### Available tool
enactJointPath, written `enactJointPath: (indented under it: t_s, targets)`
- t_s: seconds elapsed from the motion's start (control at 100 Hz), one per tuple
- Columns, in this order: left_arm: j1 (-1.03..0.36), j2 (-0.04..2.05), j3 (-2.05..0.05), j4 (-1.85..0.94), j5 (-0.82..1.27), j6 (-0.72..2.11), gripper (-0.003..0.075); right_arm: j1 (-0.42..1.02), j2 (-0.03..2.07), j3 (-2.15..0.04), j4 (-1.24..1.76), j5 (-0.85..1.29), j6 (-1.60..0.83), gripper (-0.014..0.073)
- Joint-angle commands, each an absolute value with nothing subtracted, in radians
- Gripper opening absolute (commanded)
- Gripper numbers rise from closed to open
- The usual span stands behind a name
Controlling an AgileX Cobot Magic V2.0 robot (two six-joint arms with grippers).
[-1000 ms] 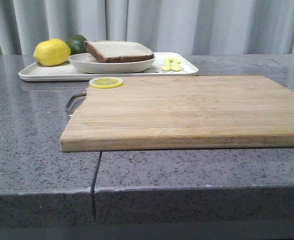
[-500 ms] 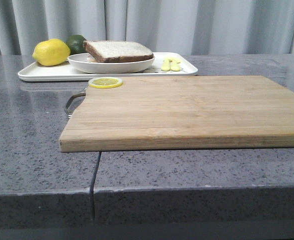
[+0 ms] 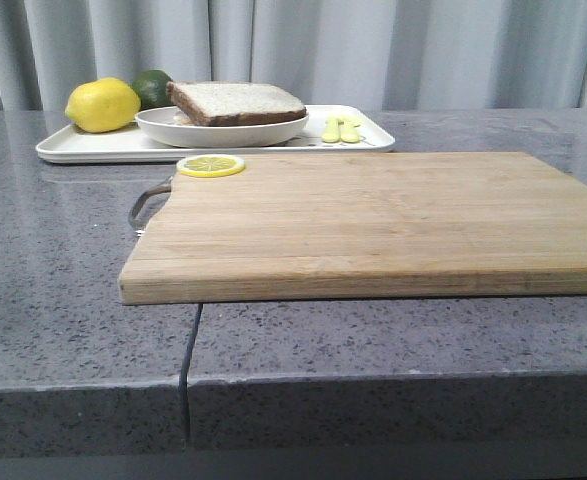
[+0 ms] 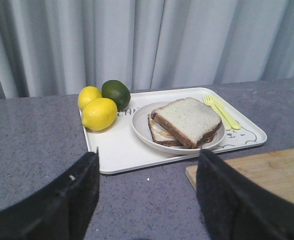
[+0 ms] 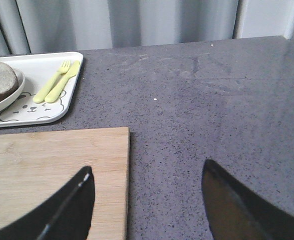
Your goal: Place bread and move sandwich to tray
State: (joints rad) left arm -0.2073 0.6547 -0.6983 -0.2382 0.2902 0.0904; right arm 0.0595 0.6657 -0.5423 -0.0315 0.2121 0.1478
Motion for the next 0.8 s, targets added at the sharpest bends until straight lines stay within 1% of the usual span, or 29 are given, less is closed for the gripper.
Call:
enactJointPath:
  t_s: [0.0,0.1,0.2,0.3,0.42,0.55,0.6,0.65,0.72,0.77,0.79]
  targets:
    - [-0.217,0.6,-0.645,-0.244,0.179,0.09,0.04,0.052,0.662,-0.569,-0.072,0.138,0.146,0.0472]
    - [-0.217,0.541,-0.549,-0.242,0.14,0.09,0.0377,0.052,0.662,-0.568,-0.101,0.138,0.146,0.0465]
    - [-0.217,0.492,-0.459,-0.242,0.105,0.09,0.0317,0.052,0.652,-0.545,-0.131,0.115,0.146,0.0465]
    - [-0.217,0.446,-0.385,-0.246,0.096,0.09,0.026,0.055,0.611,-0.482,-0.135,0.042,0.146,0.0465]
    - [-0.217,0.41,-0.336,-0.251,0.104,0.09,0.0202,0.057,0.541,-0.413,-0.135,-0.037,0.146,0.0465]
    - [-0.217,0.405,-0.311,-0.251,0.104,0.09,0.0135,0.057,0.492,-0.366,-0.135,-0.038,0.146,0.0462]
    - [-0.217,0.407,-0.304,-0.251,0.104,0.09,0.0108,0.057,0.486,-0.356,-0.135,-0.038,0.146,0.0433]
    - [-0.217,0.407,-0.3,-0.251,0.104,0.09,0.0077,0.057,0.486,-0.35,-0.135,-0.039,0.146,0.0379]
    - [-0.217,0.407,-0.3,-0.251,0.104,0.09,0.003,0.057,0.486,-0.35,-0.135,-0.037,0.146,0.0271]
    - [-0.217,0.407,-0.3,-0.251,0.102,0.09,-0.0008,0.057,0.486,-0.35,-0.135,-0.038,0.146,0.017]
    - [-0.217,0.407,-0.3,-0.251,0.102,0.09,-0.0018,0.057,0.486,-0.35,-0.135,-0.038,0.146,0.0144]
